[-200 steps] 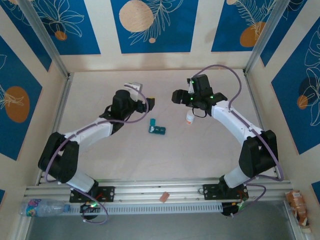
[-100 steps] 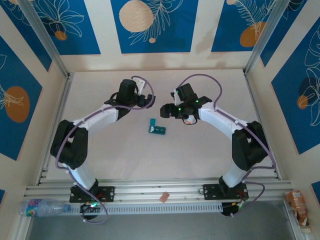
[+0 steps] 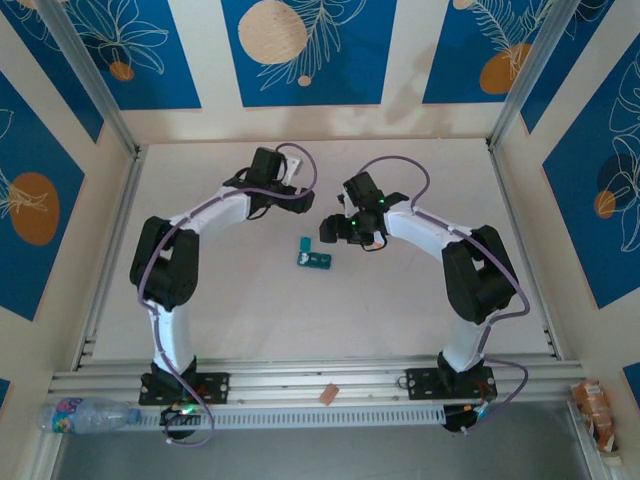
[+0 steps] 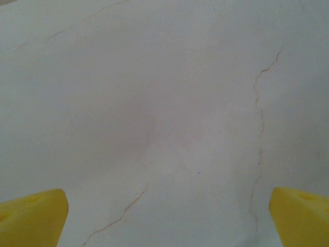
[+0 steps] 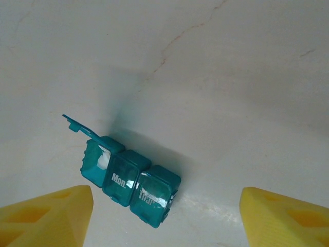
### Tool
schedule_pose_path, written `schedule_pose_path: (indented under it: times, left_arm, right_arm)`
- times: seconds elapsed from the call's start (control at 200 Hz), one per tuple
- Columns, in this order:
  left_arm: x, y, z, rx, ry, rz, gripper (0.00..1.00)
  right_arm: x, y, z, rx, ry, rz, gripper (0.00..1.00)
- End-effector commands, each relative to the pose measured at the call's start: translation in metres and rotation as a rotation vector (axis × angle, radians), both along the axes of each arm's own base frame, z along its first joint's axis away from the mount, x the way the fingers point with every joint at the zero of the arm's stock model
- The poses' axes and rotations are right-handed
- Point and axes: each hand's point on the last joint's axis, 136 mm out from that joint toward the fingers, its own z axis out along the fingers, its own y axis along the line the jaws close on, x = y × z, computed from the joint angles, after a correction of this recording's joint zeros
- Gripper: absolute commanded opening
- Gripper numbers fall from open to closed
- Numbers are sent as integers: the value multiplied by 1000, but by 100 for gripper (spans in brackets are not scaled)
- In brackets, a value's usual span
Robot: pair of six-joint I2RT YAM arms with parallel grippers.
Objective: Sort the pills into containers
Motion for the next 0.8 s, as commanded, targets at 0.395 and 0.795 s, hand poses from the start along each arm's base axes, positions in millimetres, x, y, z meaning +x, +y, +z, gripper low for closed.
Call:
schedule_pose_path:
  times: [0.395, 0.795]
  left_arm:
    - [-23, 10, -40, 74, 234, -34, 100]
    - [-36, 12, -58, 94, 311, -52, 100]
  right_arm:
    - [-7, -2, -21, -117, 49, 4, 75]
    - [-20, -1, -39, -174, 71, 28, 75]
